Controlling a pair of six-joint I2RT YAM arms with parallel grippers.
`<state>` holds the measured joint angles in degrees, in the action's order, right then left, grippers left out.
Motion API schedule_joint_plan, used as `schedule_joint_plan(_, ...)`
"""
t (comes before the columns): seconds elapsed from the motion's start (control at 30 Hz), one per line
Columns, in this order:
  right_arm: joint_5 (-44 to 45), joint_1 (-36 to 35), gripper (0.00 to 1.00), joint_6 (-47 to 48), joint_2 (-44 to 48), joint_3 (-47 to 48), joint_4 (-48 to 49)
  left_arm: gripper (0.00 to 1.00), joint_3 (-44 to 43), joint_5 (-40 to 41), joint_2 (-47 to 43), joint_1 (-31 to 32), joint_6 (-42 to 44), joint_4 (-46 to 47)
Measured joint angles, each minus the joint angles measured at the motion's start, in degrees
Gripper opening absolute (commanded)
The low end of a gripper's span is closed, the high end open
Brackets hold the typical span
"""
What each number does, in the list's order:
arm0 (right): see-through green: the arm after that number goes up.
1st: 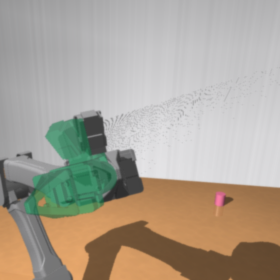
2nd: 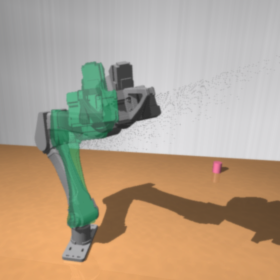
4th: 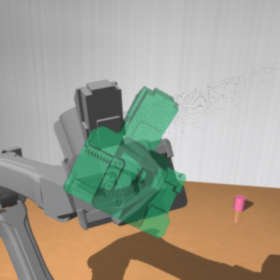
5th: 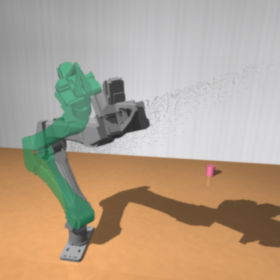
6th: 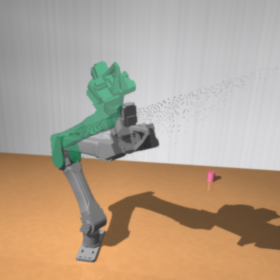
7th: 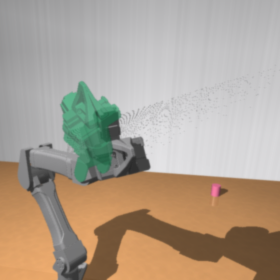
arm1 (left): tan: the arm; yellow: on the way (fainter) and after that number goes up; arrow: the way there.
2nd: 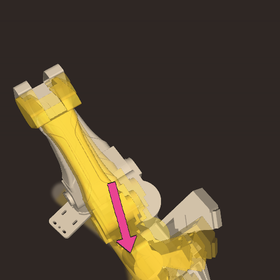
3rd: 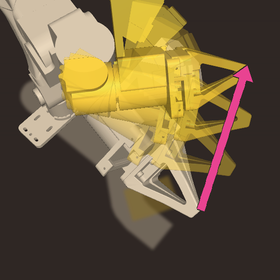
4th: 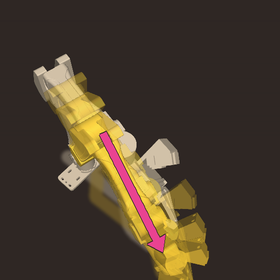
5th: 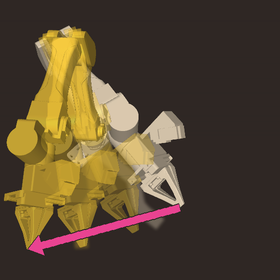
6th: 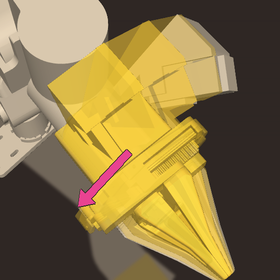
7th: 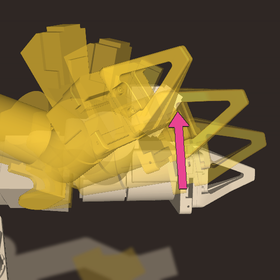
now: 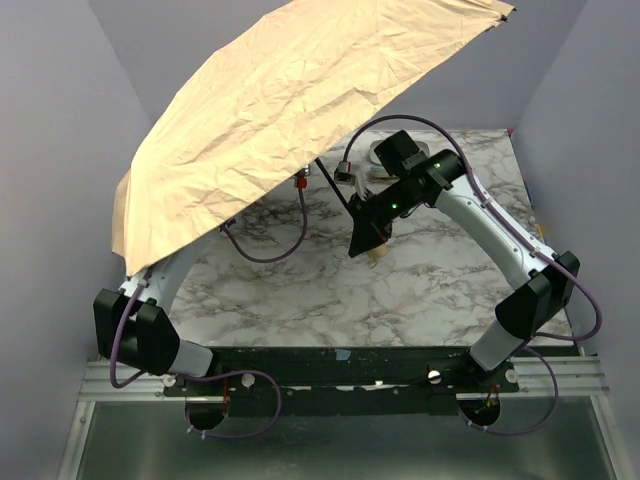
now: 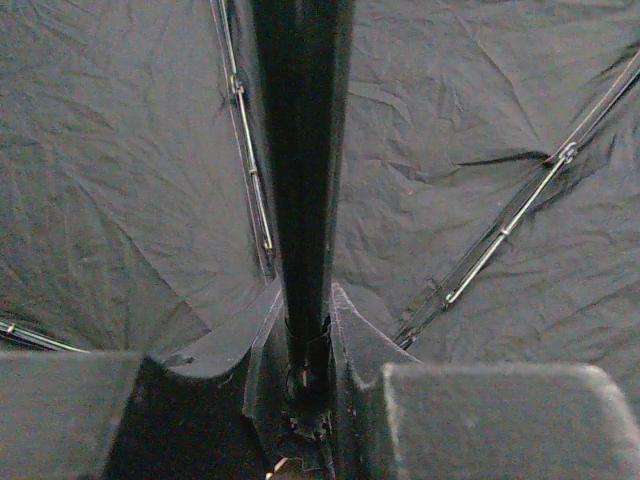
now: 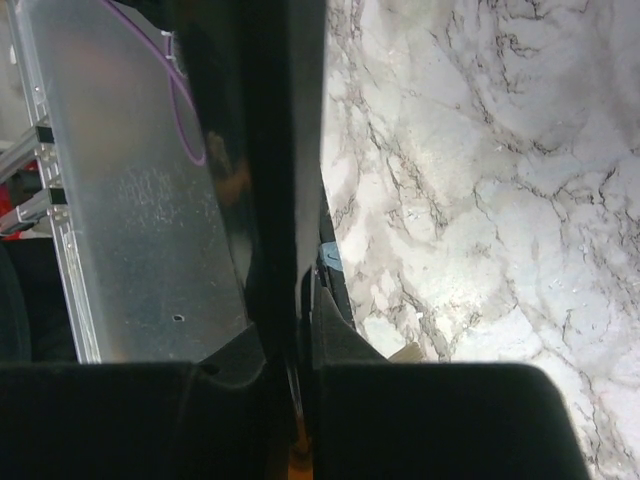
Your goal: Open the umbrella
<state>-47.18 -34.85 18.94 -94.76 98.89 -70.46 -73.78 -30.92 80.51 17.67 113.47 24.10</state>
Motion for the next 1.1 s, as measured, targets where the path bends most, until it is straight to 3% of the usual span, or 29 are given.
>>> schedule_joint_plan(0.6, 0.07, 0.02, 0.0, -2.67, 0.33, -1.95, 4.33, 0.23, -6.38, -9.35, 6.32, -5.31, -0.68, -0.42)
schedule_joint_plan(1.1, 2.27, 0.22, 0.0, -5.35, 0.94, -4.48, 10.08, 0.21, -12.22, -12.11, 10.88, -6.58, -1.25, -2.12)
